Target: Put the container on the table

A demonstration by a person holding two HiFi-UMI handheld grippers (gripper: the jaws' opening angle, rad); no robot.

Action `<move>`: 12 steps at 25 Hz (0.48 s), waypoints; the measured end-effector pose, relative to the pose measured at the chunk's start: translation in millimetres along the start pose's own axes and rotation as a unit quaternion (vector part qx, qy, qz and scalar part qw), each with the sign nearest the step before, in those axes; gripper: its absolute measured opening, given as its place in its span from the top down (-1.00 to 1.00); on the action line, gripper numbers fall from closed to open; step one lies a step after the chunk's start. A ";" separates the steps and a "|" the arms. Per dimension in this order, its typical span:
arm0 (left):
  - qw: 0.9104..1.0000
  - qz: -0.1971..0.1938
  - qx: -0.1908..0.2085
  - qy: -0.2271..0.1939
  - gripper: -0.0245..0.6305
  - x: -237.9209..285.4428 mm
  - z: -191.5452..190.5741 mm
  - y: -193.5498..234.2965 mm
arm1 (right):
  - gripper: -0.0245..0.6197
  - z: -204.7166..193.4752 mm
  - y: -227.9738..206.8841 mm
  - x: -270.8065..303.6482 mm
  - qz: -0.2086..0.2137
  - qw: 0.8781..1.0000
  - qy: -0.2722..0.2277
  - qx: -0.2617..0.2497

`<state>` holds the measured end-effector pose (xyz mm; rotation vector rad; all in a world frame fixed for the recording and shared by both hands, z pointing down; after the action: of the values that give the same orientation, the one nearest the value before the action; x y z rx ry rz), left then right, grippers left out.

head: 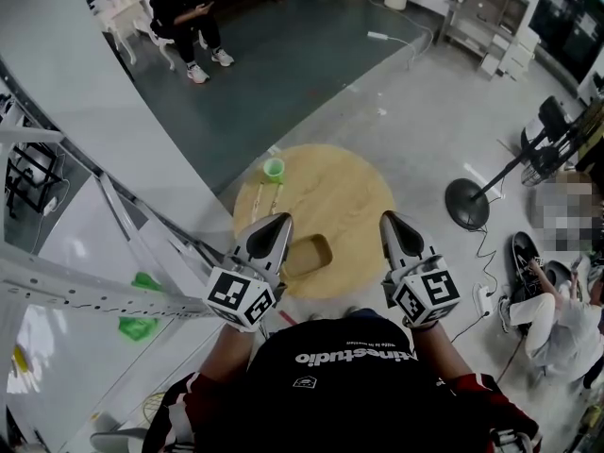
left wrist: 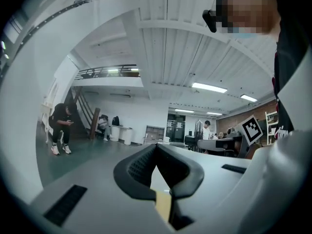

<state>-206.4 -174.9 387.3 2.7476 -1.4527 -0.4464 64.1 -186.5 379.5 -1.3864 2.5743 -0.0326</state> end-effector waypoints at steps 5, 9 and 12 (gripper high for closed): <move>1.000 -0.004 0.002 0.011 0.85 -0.3 -4.6 -4.5 | 0.89 -5.6 0.1 -2.1 0.003 1.000 0.007 0.004; 1.000 -0.008 -0.009 0.007 0.85 0.6 -4.1 -10.6 | 0.90 -3.7 -2.8 -6.6 0.000 1.000 0.009 0.005; 1.000 -0.015 -0.014 0.001 0.85 1.1 -1.7 -14.4 | 0.89 -0.2 -3.7 -8.0 0.000 1.000 0.008 0.007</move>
<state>-193.7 -167.8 386.7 2.7507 -1.3970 -0.4609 71.3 -182.0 381.6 -1.3869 2.5829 -0.0610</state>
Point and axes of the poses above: the fingertips, and each gripper's own axes: x forward along the fingers, y to its left, z out of its top, the point moved 9 cm from there along -x, backward along the fingers, and after that the axes turned 13 degrees about -y, right-handed, at the moved point
